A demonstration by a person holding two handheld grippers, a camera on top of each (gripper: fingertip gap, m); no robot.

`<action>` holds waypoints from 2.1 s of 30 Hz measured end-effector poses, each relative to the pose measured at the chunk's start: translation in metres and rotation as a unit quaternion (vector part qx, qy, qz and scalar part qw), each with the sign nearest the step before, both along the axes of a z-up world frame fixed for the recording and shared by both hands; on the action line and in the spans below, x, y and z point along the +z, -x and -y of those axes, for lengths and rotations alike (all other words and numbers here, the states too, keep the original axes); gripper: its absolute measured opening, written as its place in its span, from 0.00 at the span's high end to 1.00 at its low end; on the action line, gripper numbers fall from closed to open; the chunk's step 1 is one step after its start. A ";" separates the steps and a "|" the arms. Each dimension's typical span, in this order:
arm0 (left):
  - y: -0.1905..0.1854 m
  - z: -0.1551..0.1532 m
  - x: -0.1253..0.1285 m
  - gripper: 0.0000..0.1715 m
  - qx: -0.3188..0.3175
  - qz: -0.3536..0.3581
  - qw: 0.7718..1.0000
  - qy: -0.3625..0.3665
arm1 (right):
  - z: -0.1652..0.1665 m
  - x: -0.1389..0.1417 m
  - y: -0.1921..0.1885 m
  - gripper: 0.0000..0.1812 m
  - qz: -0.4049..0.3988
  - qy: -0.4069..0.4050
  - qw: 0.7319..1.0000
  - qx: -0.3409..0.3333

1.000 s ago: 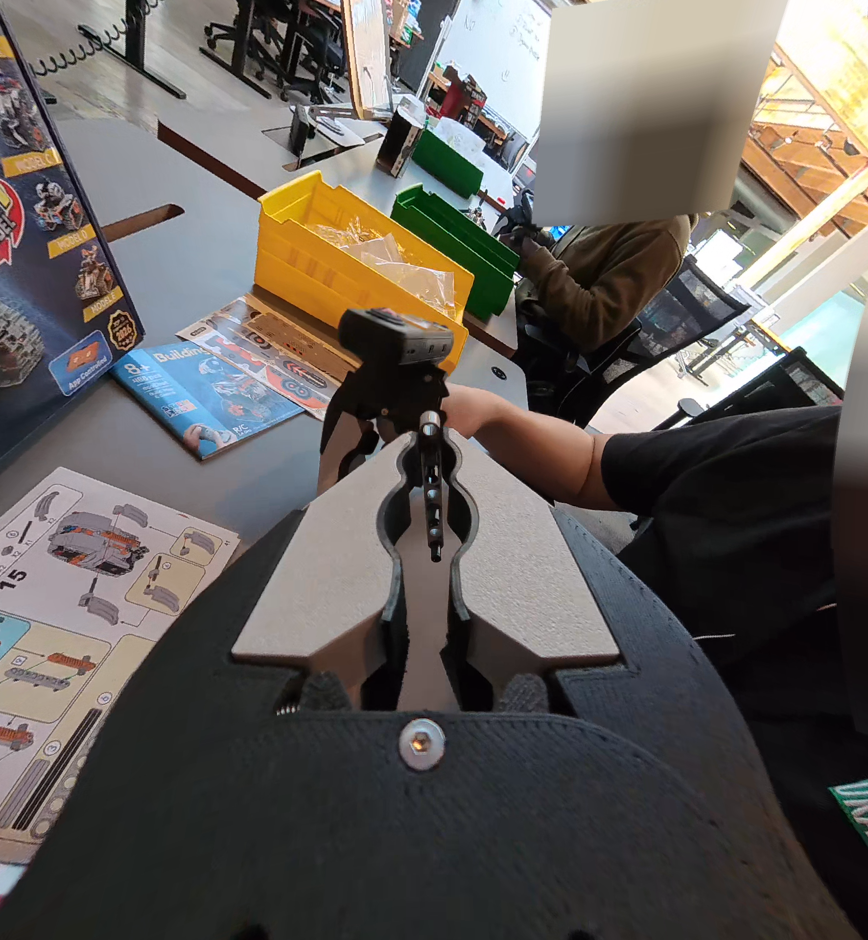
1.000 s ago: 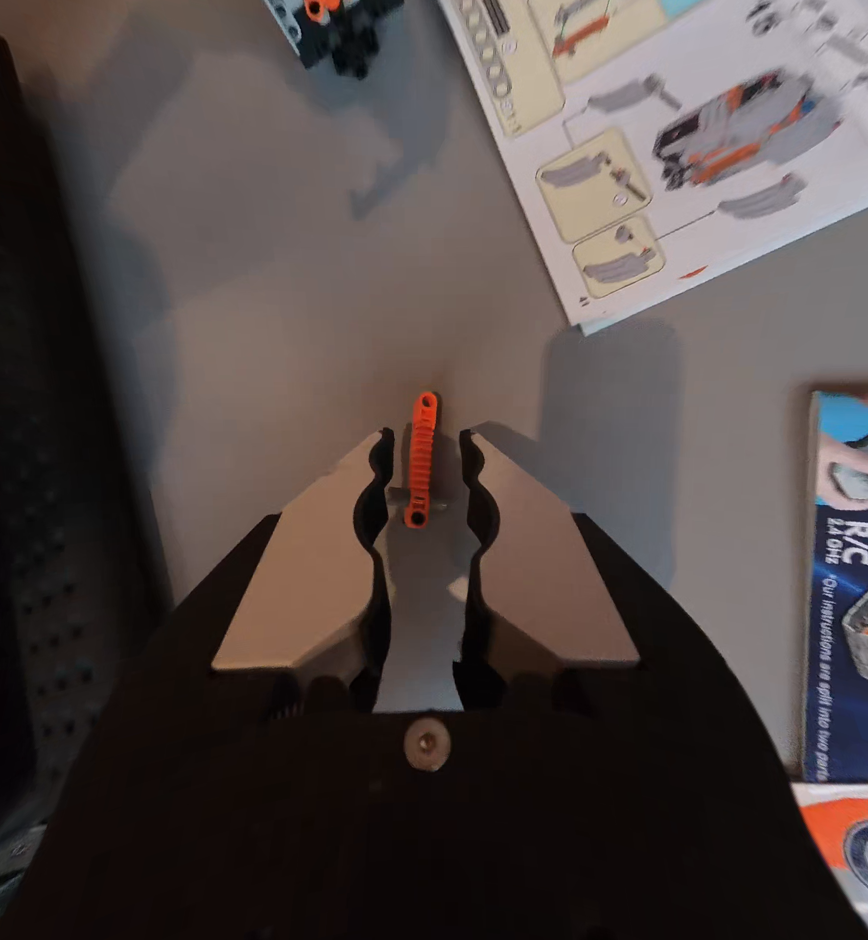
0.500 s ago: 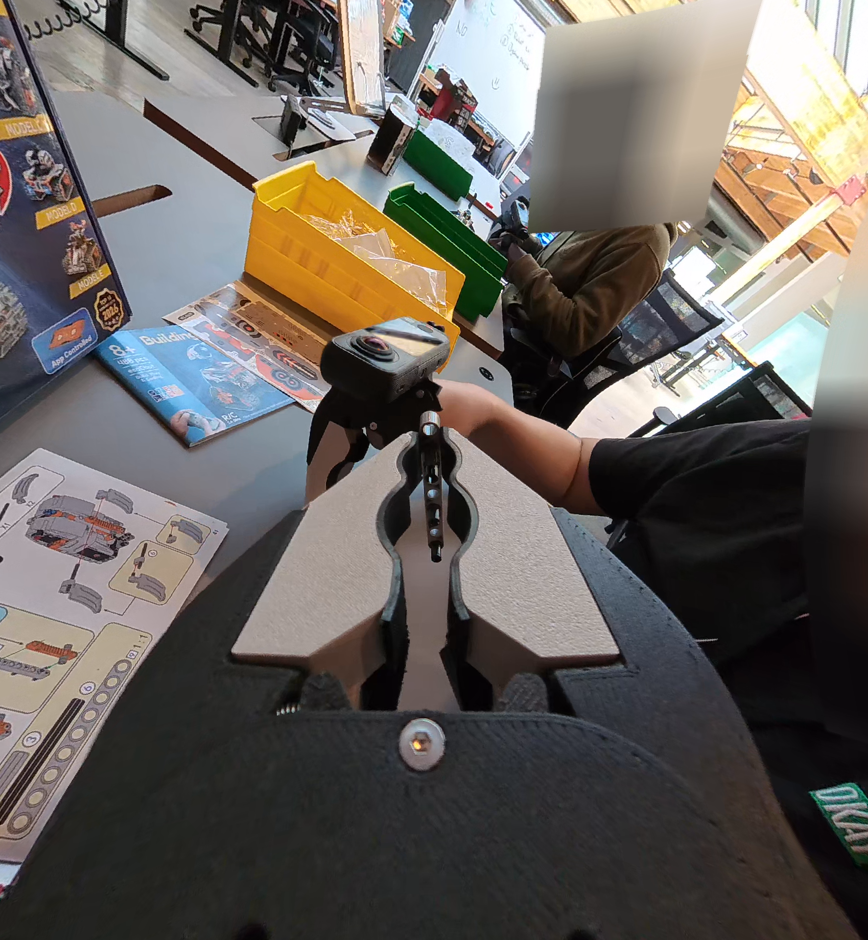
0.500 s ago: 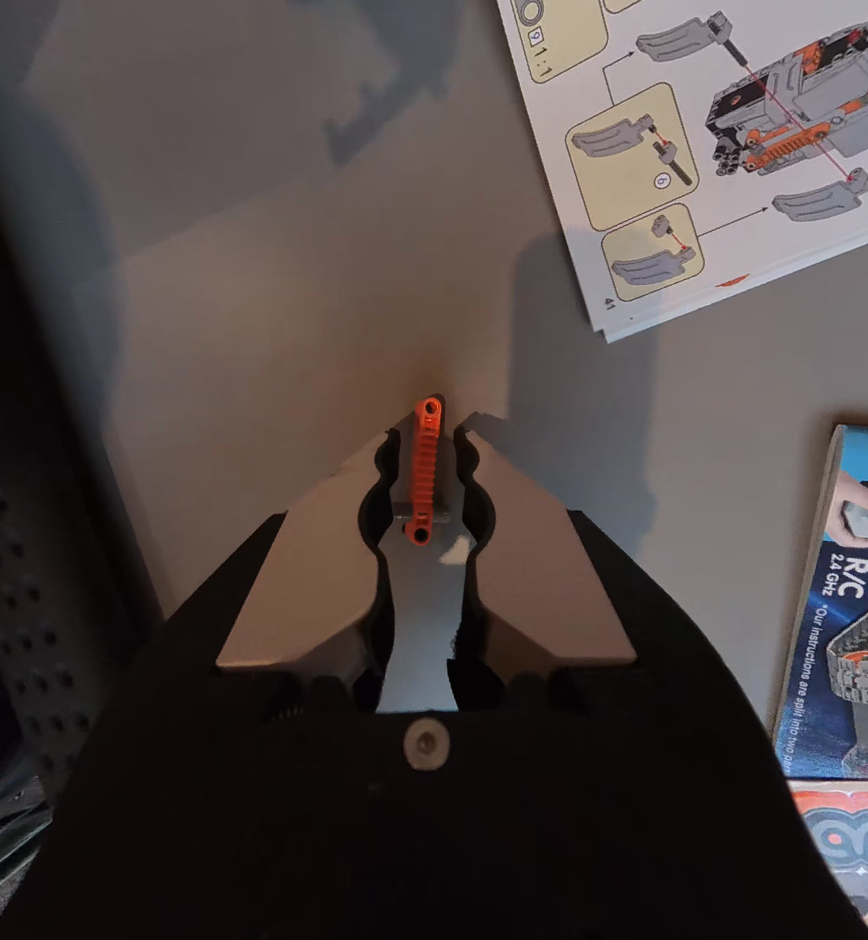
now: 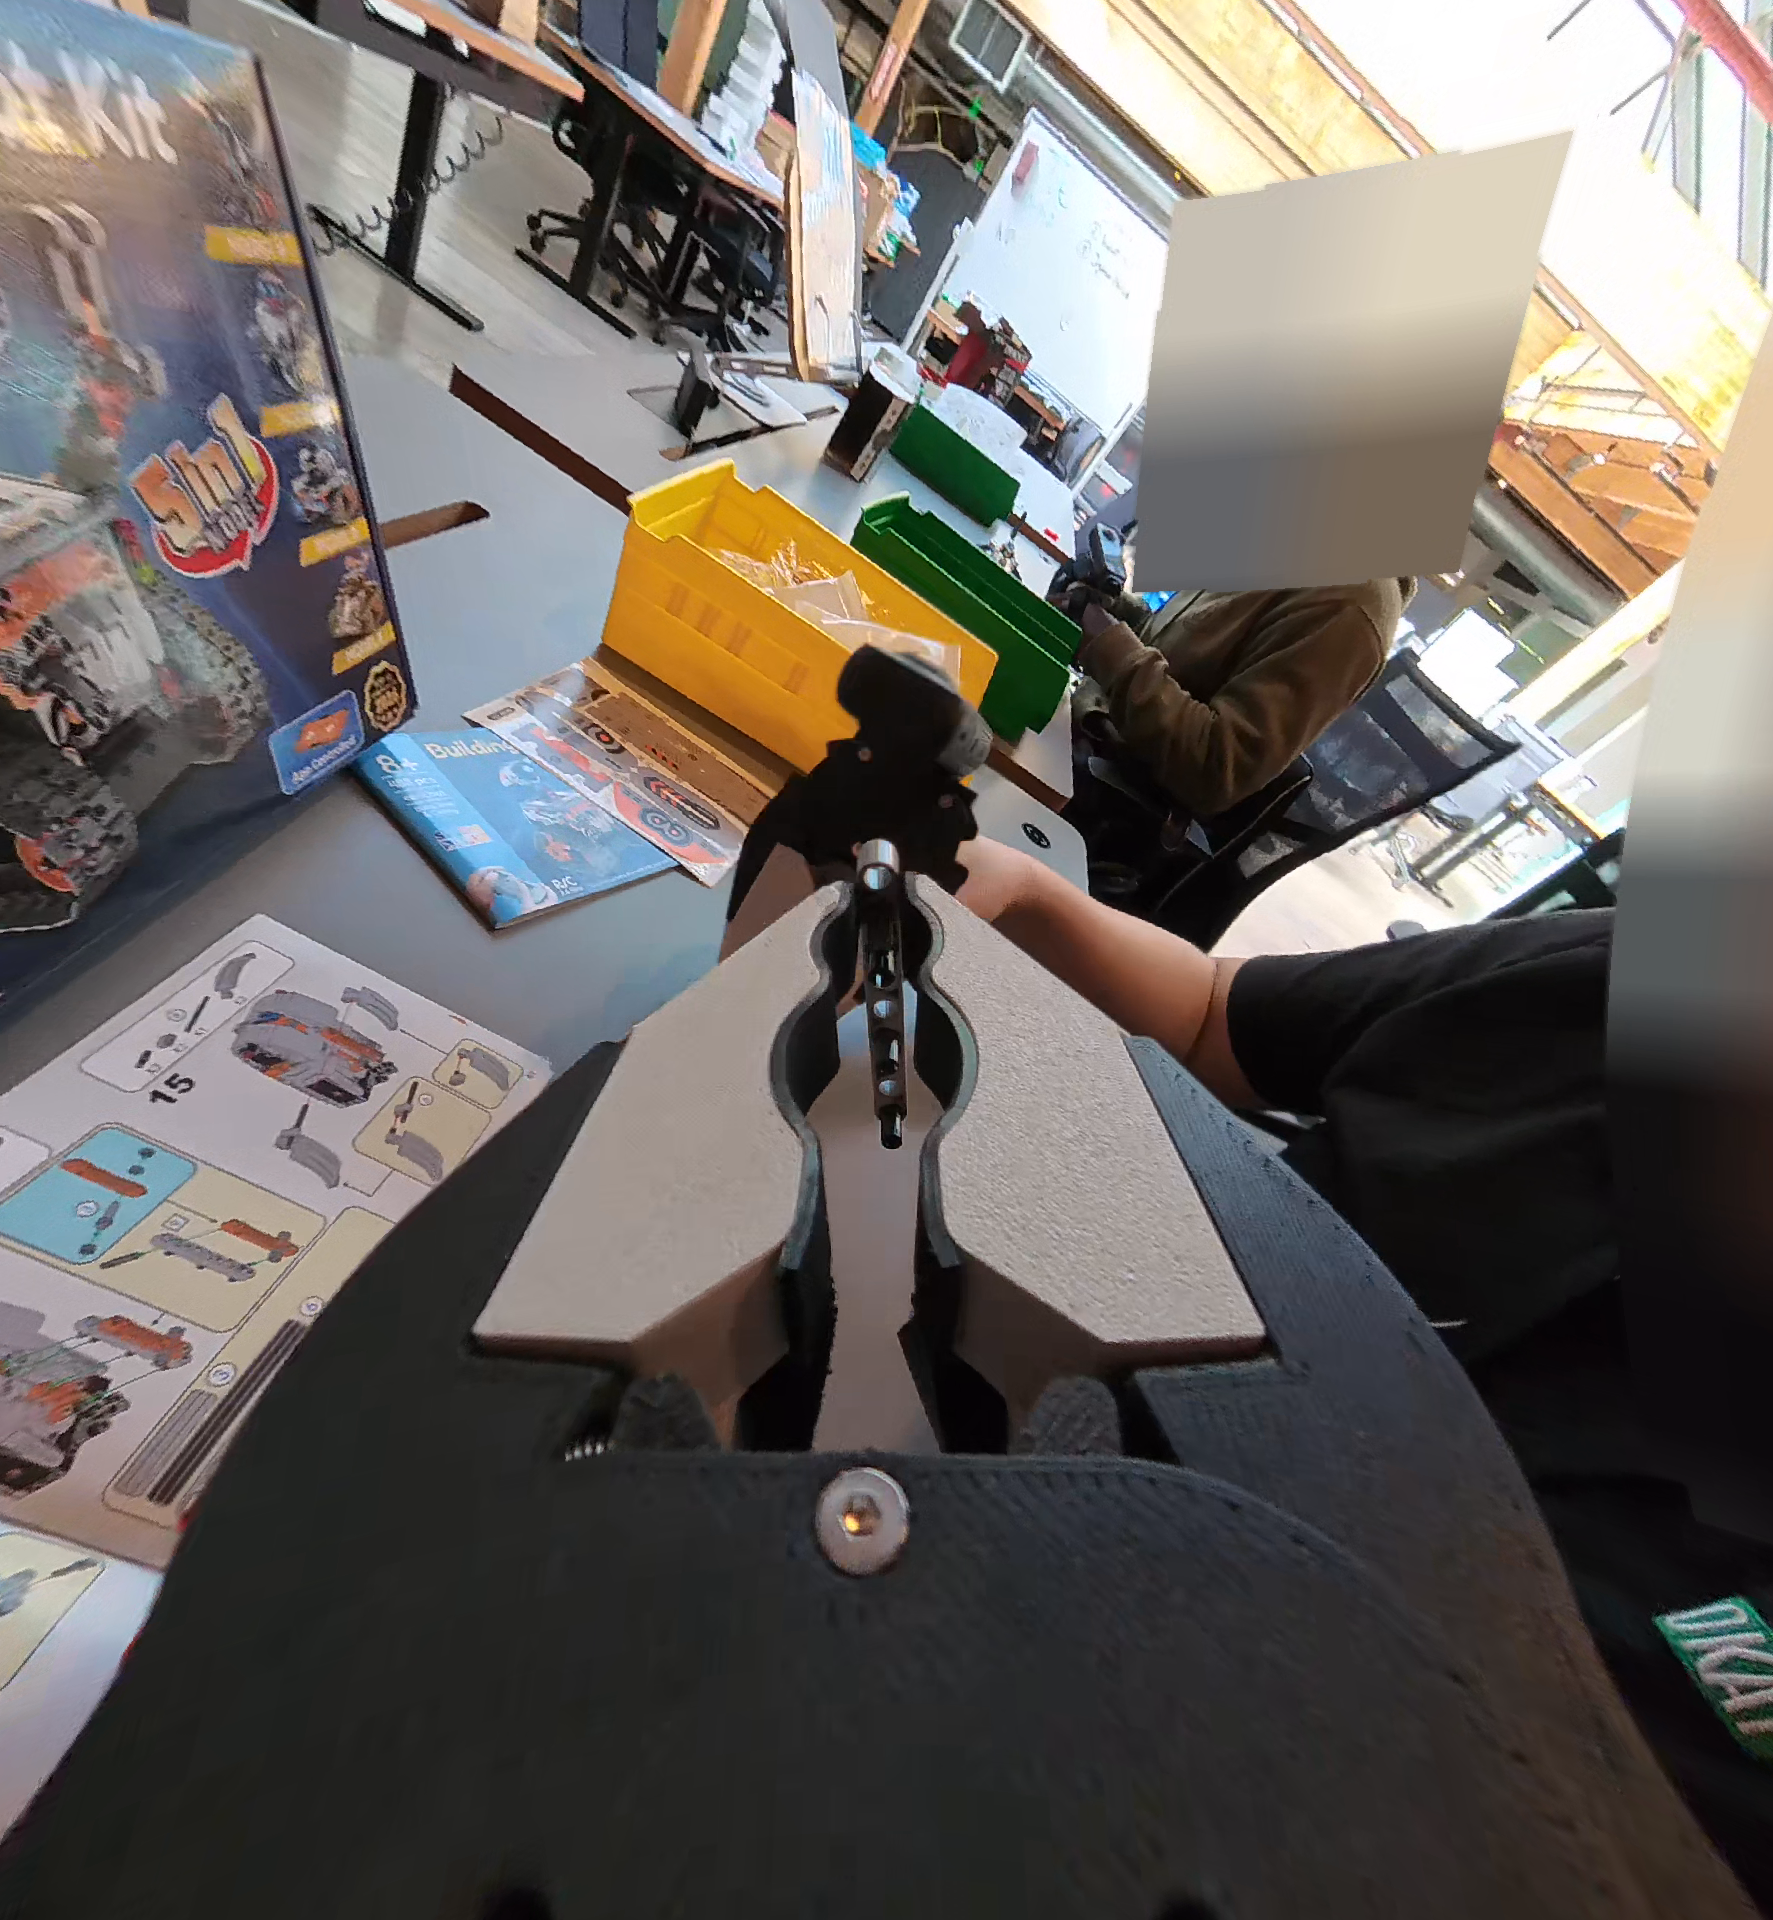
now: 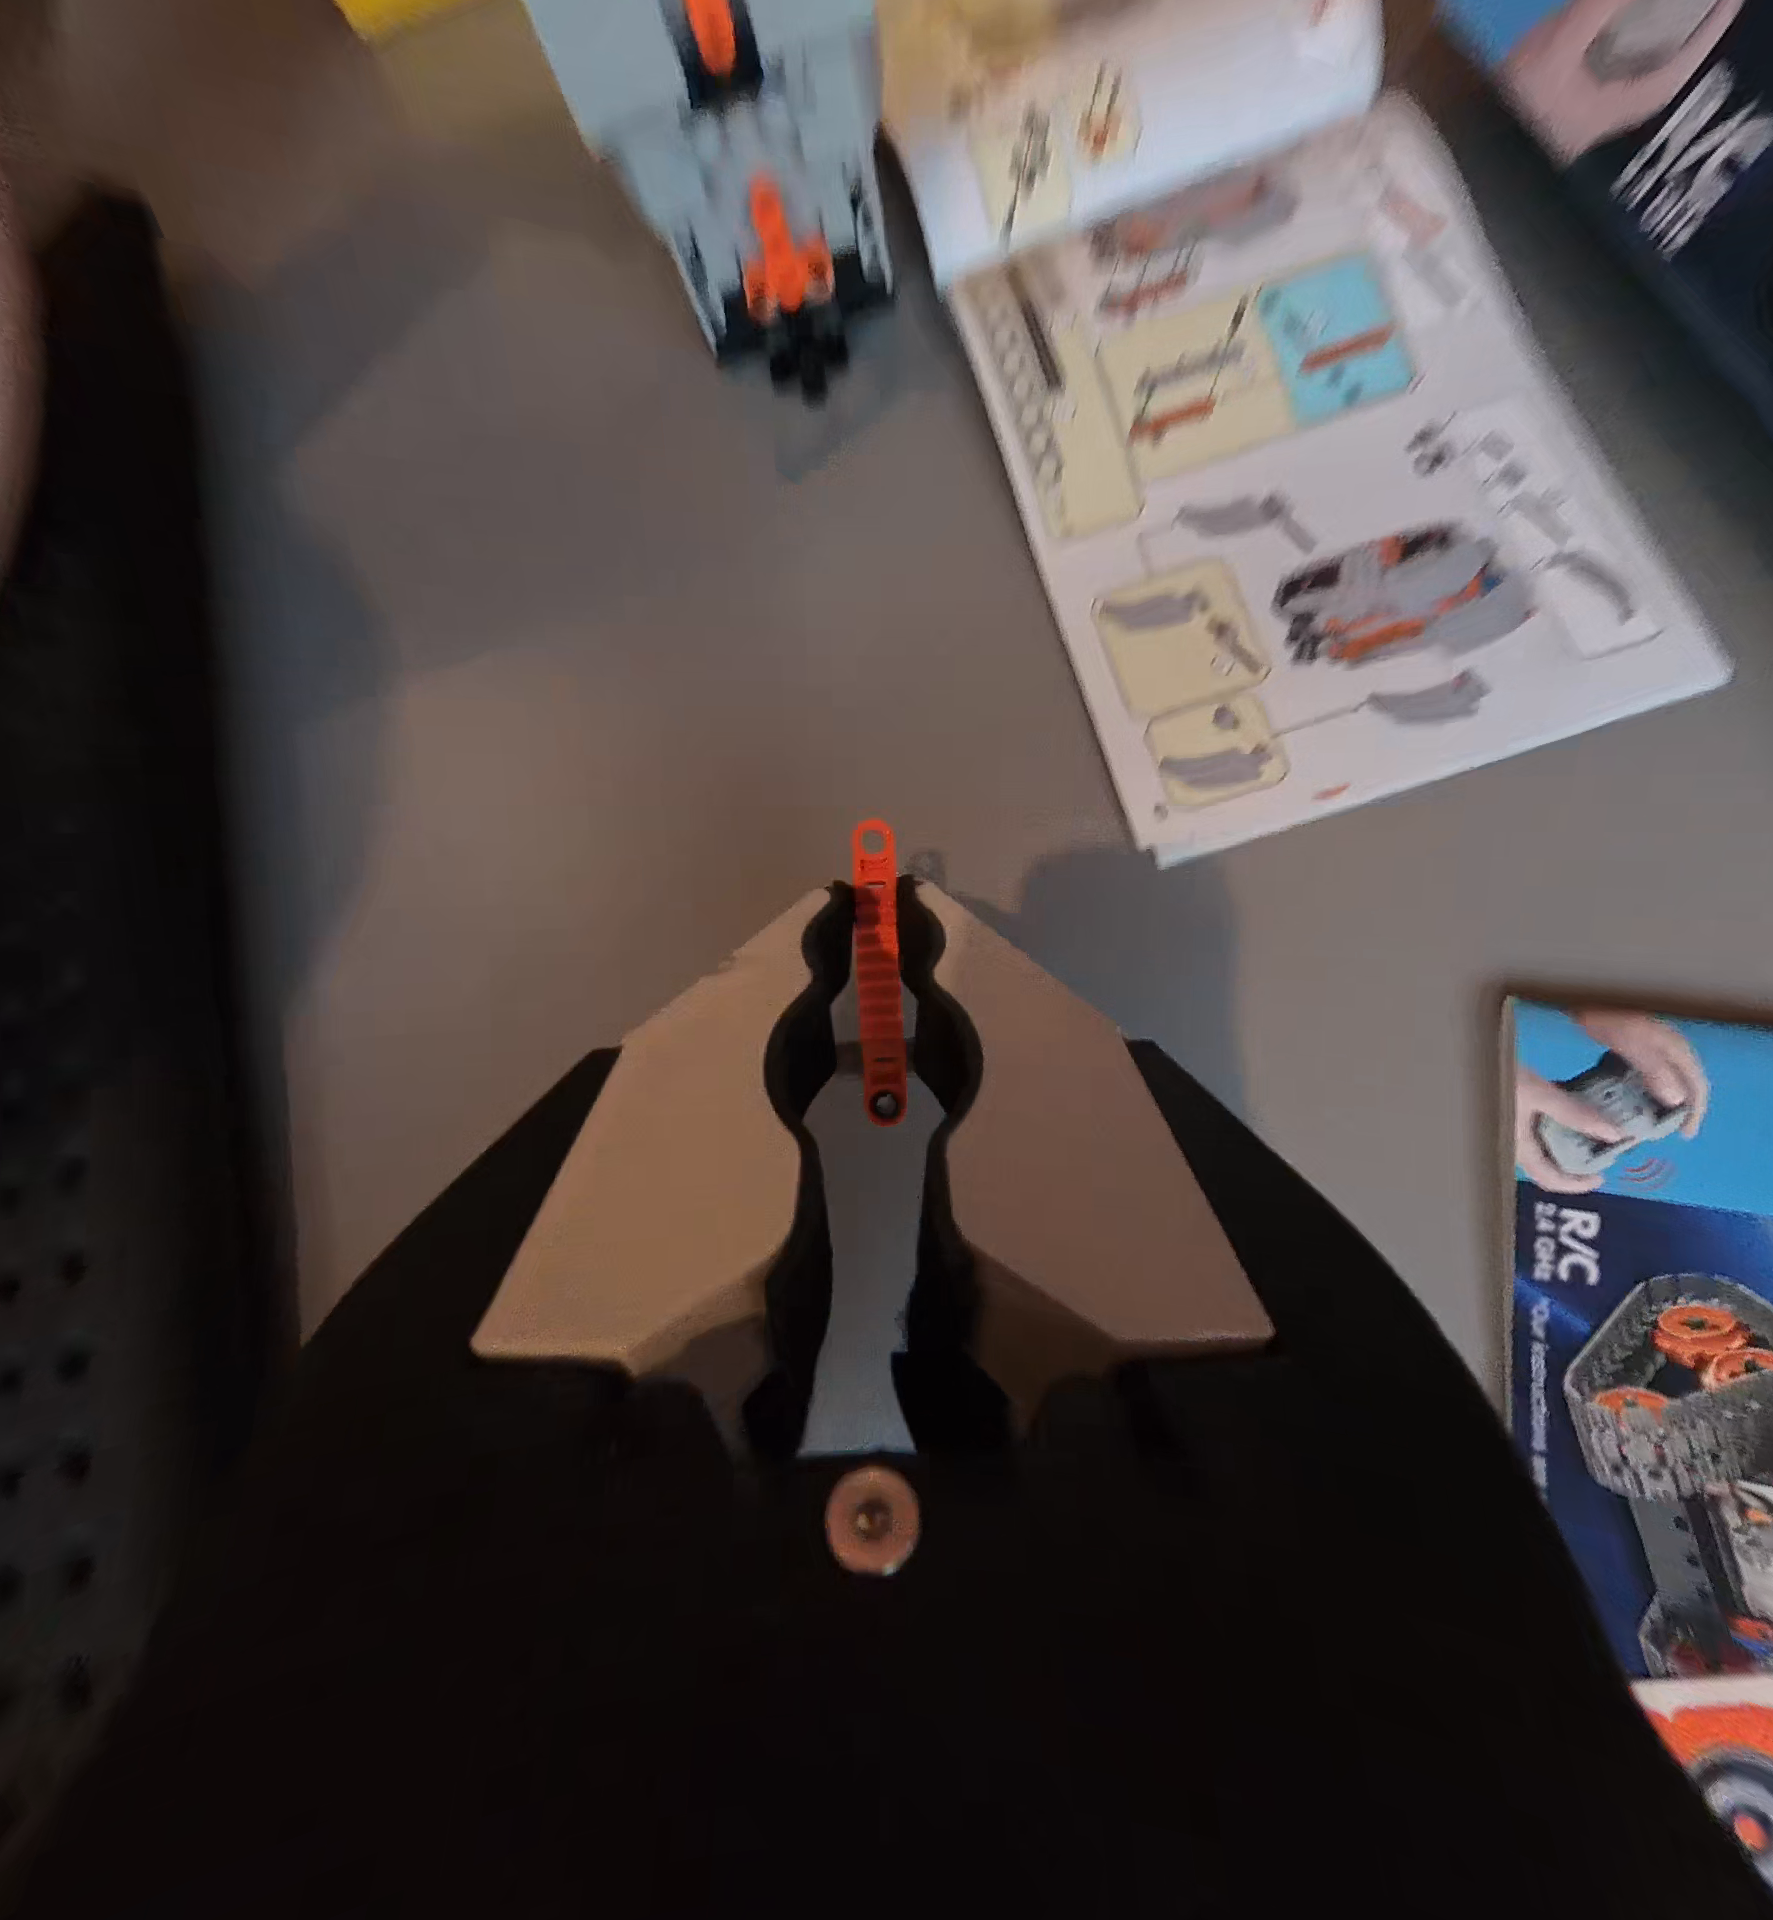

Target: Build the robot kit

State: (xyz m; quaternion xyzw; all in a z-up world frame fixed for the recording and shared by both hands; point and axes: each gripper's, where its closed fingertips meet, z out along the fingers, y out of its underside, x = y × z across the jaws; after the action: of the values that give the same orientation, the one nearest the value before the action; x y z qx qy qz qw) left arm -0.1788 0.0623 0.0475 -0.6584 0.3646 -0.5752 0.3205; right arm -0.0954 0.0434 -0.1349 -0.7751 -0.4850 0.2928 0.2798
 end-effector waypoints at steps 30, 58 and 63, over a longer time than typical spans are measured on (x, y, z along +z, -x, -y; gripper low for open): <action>-0.044 0.017 -0.031 0.97 -0.062 -0.073 0.995 0.016 | 0.010 0.061 -0.007 0.97 -0.215 0.077 0.973 -0.016; -0.037 0.017 -0.025 0.97 -0.058 -0.055 0.996 0.032 | 0.023 -0.040 -0.033 0.93 0.221 -0.059 0.973 0.036; -0.037 0.019 -0.024 0.97 -0.064 -0.050 0.996 0.031 | 0.023 -0.038 -0.034 0.93 0.222 -0.060 0.973 0.030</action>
State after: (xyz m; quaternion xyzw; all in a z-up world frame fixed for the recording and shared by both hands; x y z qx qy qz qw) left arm -0.1414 0.0433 0.0238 -0.6715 0.4035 -0.5716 0.2441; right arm -0.0618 0.0209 -0.1725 -0.7876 -0.5749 0.0916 0.2022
